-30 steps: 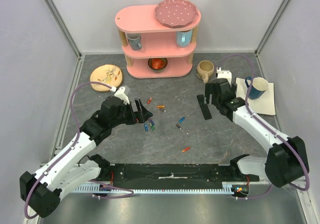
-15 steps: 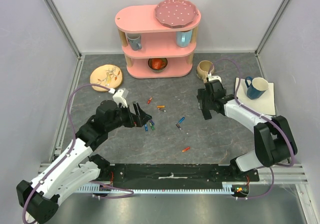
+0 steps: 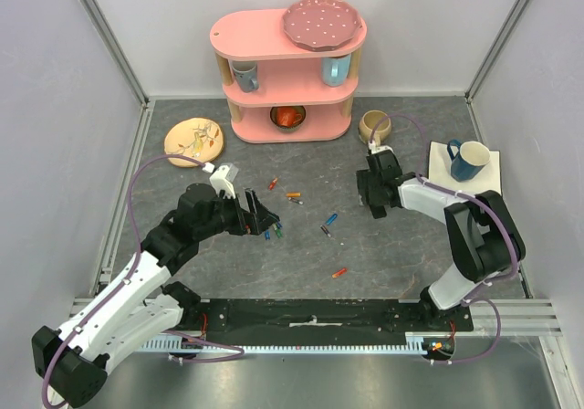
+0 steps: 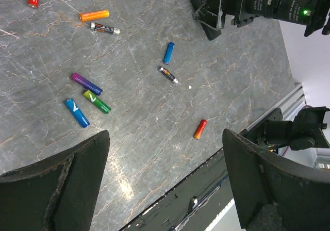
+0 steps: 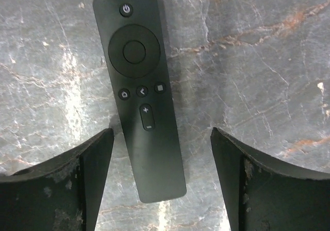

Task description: Load the batteries into the remote control

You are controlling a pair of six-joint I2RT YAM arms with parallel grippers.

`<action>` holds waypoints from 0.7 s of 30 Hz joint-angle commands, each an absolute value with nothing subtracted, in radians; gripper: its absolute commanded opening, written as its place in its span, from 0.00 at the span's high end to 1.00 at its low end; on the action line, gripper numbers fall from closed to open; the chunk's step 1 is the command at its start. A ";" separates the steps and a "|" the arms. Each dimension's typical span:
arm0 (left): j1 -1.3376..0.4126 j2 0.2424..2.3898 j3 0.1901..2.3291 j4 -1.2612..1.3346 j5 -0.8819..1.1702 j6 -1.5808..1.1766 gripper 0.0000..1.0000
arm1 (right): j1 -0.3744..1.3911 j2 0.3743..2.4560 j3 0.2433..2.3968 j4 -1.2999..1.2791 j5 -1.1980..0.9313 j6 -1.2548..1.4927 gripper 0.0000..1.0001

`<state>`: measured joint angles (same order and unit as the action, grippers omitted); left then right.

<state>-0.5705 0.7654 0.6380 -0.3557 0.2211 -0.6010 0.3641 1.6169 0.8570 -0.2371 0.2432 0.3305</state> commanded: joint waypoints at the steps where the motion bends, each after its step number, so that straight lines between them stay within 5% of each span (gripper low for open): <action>1: -0.568 0.759 0.646 -0.314 0.248 -0.589 0.05 | 0.361 1.647 0.887 -0.196 0.219 0.311 0.16; 21: -0.568 0.759 0.650 -0.328 0.245 -0.591 0.05 | 0.357 1.625 0.770 -0.140 0.121 0.419 0.44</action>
<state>-0.5705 0.7654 0.6380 -0.3565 0.2211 -0.6010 0.3626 1.6360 0.8173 -0.1101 0.1730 0.3691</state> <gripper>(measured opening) 0.952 0.559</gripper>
